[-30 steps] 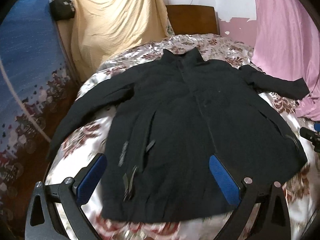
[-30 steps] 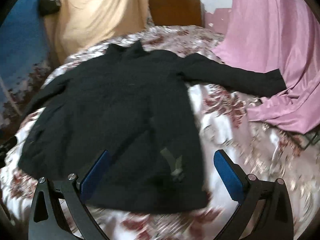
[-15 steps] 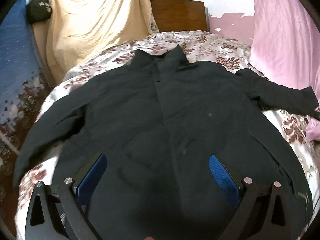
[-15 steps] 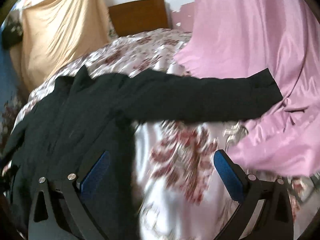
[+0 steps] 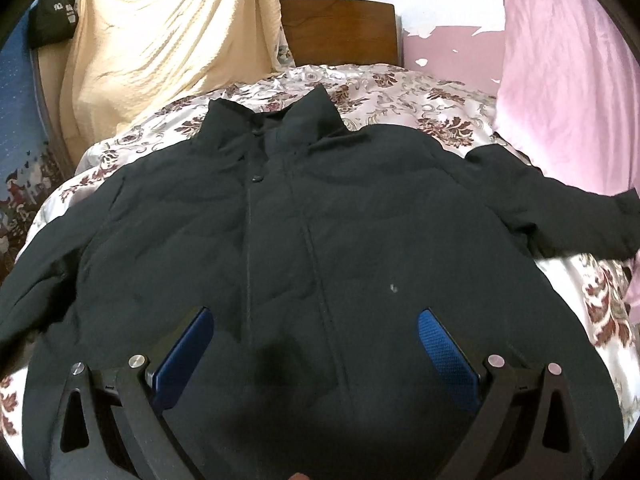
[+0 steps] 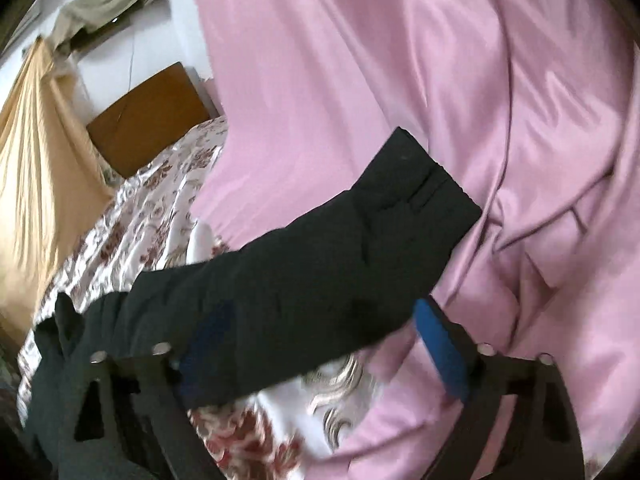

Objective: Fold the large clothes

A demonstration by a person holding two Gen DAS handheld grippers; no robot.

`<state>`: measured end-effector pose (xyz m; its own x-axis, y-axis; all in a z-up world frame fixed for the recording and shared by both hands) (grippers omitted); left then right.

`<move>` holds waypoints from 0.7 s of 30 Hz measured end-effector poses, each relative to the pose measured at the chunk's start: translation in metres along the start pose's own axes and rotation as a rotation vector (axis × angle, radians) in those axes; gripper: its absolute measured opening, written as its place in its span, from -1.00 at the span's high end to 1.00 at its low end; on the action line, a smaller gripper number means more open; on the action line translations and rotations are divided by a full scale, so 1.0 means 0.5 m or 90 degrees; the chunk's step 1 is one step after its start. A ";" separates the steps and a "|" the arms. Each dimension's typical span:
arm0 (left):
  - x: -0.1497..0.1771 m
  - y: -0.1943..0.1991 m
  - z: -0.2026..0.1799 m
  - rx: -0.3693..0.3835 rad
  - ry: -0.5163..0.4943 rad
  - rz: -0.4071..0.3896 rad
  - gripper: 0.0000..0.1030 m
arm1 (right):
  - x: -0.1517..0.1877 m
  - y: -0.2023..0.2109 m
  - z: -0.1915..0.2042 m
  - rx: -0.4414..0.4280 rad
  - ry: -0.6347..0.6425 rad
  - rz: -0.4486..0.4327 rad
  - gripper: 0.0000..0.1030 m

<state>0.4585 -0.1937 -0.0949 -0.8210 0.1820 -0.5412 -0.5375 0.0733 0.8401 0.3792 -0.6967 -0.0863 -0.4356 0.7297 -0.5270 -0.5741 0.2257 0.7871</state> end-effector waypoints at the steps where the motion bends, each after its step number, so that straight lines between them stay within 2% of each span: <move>1: -0.005 -0.008 -0.002 0.003 0.003 0.002 -1.00 | -0.013 -0.015 -0.009 -0.007 -0.009 0.006 -0.60; 3: -0.002 -0.025 -0.003 0.006 0.006 0.012 -1.00 | -0.028 -0.047 -0.026 -0.020 -0.038 0.029 -0.55; 6: 0.014 -0.057 -0.004 0.004 0.009 0.033 -1.00 | -0.013 -0.082 -0.053 -0.056 -0.102 0.068 -0.53; 8: 0.024 -0.084 -0.003 -0.001 0.012 0.058 -1.00 | 0.005 -0.085 -0.069 -0.079 -0.122 0.071 -0.53; 9: 0.027 -0.094 -0.003 0.000 0.013 0.067 -1.00 | 0.009 -0.093 -0.069 -0.075 -0.117 0.070 -0.52; 11: 0.028 -0.100 -0.002 0.001 0.014 0.072 -1.00 | 0.017 -0.101 -0.065 -0.051 -0.101 0.067 -0.29; 13: 0.030 -0.102 -0.001 0.002 0.013 0.072 -1.00 | 0.014 -0.118 -0.074 -0.036 -0.119 0.063 -0.04; 15: 0.030 -0.102 0.001 0.008 0.017 0.074 -1.00 | 0.008 -0.135 -0.087 -0.042 -0.157 0.057 0.33; 16: 0.029 -0.102 0.003 0.012 0.019 0.075 -1.00 | 0.006 -0.135 -0.091 -0.048 -0.168 0.053 0.67; 17: 0.027 -0.101 0.006 0.021 0.022 0.077 -1.00 | 0.005 -0.133 -0.092 -0.065 -0.181 0.041 0.83; 19: 0.023 -0.096 0.012 0.040 0.029 0.079 -1.00 | 0.003 -0.113 -0.079 -0.073 -0.174 0.017 0.87; 21: 0.020 -0.091 0.018 0.058 0.034 0.078 -1.00 | -0.004 -0.071 -0.029 -0.066 -0.106 -0.023 0.89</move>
<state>0.4768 -0.1864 -0.1383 -0.8895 0.1428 -0.4341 -0.4155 0.1430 0.8983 0.3904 -0.7158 -0.1179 -0.2977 0.8205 -0.4880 -0.6593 0.1931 0.7267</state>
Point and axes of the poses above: each gripper's, at about its wrist camera, not at the fingertips, and y roughly against the way its jaws point, z to its left, x to its underside, the point moved 4 cm from there along -y, roughly the way its jaws point, and after that the axes turned 12 degrees about z, right-handed, at the moved point
